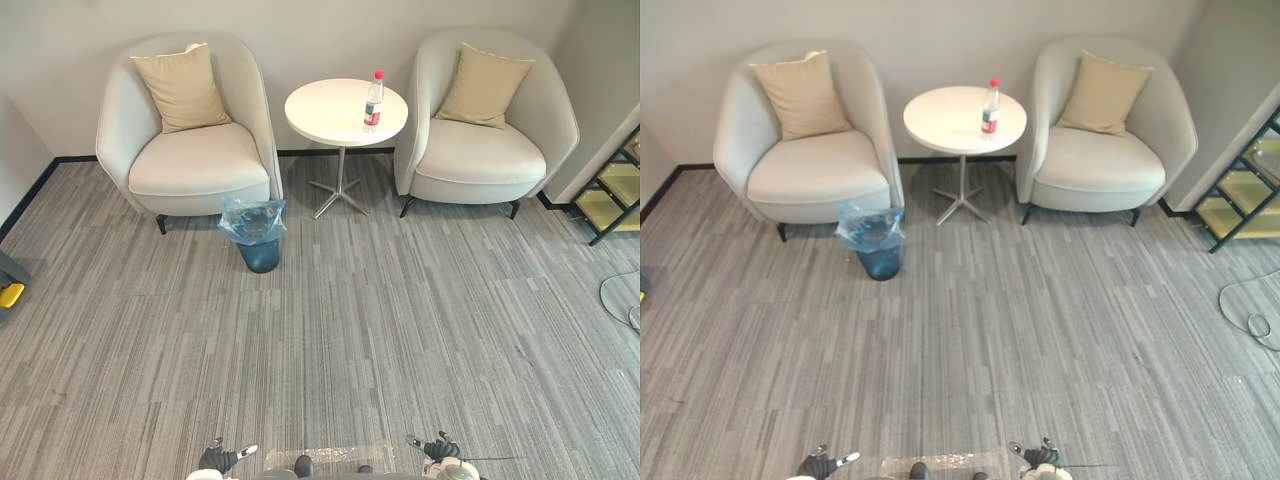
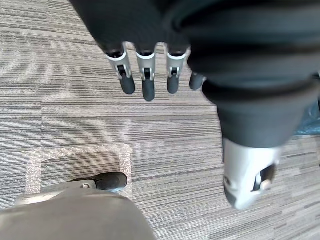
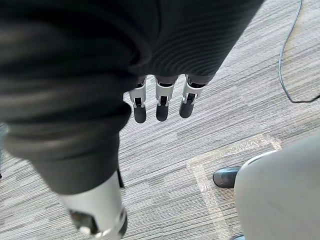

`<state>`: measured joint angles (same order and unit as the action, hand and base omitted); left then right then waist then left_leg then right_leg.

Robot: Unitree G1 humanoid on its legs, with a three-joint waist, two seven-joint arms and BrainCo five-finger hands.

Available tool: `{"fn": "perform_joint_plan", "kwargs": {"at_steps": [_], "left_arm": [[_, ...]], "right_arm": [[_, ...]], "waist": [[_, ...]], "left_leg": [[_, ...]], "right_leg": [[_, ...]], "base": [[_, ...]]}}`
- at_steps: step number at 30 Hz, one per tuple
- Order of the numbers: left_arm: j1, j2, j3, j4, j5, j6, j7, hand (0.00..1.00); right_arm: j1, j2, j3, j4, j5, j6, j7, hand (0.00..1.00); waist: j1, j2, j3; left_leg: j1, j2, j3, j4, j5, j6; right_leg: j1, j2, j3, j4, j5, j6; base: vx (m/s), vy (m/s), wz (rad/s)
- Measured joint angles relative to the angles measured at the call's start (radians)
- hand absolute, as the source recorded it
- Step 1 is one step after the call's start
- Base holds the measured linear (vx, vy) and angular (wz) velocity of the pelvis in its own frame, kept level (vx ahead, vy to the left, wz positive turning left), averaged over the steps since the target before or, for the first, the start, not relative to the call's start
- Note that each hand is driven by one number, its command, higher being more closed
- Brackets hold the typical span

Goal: Gather rubbish on tea table into small bin, then transfer packed bag to large trash can.

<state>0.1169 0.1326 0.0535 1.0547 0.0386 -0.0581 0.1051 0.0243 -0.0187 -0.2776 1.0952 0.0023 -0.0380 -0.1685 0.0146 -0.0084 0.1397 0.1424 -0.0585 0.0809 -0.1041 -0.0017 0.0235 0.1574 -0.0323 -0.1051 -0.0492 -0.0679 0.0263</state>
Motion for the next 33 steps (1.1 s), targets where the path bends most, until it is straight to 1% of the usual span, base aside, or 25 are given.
{"fn": "perform_joint_plan", "kwargs": {"at_steps": [6, 11, 20, 25, 31, 33], "left_arm": [[0.000, 0.000, 0.000, 0.000, 0.000, 0.002, 0.000, 0.00], [0.000, 0.000, 0.000, 0.000, -0.001, 0.004, 0.001, 0.00], [-0.002, 0.001, 0.000, 0.002, -0.001, 0.006, 0.000, 0.00], [-0.011, 0.002, 0.000, 0.017, -0.001, 0.007, 0.000, 0.00], [-0.015, 0.002, 0.010, 0.016, -0.002, 0.018, 0.001, 0.00], [-0.021, 0.001, 0.030, 0.016, -0.002, 0.021, 0.001, 0.00]], "right_arm": [[-0.009, 0.001, -0.023, 0.019, 0.002, 0.000, 0.000, 0.00], [-0.005, 0.000, -0.023, 0.019, 0.038, 0.000, -0.001, 0.00], [-0.004, 0.001, -0.027, 0.019, 0.042, 0.000, -0.001, 0.00], [-0.003, 0.000, -0.030, 0.019, 0.077, 0.000, -0.001, 0.00], [-0.003, 0.002, -0.032, 0.018, 0.084, -0.001, -0.001, 0.00], [-0.003, 0.013, -0.036, 0.014, 0.099, -0.003, -0.004, 0.00]], "waist": [[0.000, 0.000, 0.000], [0.000, 0.000, 0.000], [0.000, -0.001, 0.000], [0.000, -0.001, 0.000], [0.001, -0.004, 0.002], [-0.004, -0.009, 0.006]], "left_leg": [[0.000, 0.002, 0.009, 0.000, -0.001, -0.002], [0.001, 0.006, 0.017, 0.000, -0.003, -0.005], [-0.001, 0.014, 0.019, 0.000, -0.007, -0.011], [-0.002, 0.018, 0.025, 0.000, -0.011, -0.017], [-0.009, 0.034, 0.071, 0.001, -0.023, -0.031], [-0.027, 0.044, 0.076, 0.034, -0.040, -0.037]], "right_leg": [[0.002, 0.002, 0.007, -0.009, 0.006, -0.002], [0.001, 0.006, 0.012, -0.010, 0.007, -0.003], [0.003, 0.014, 0.014, -0.022, 0.010, -0.007], [0.002, 0.019, 0.020, -0.026, 0.010, -0.007], [-0.015, 0.033, 0.062, -0.025, 0.013, -0.013], [-0.020, 0.038, 0.063, -0.023, 0.013, -0.014]], "base": [[-0.03, -0.029, -0.04], [-0.03, -0.031, -0.03], [-0.01, -0.046, -0.01], [-0.01, -0.052, -0.04], [-0.01, -0.053, -0.22], [0.02, -0.082, -0.12]]}}
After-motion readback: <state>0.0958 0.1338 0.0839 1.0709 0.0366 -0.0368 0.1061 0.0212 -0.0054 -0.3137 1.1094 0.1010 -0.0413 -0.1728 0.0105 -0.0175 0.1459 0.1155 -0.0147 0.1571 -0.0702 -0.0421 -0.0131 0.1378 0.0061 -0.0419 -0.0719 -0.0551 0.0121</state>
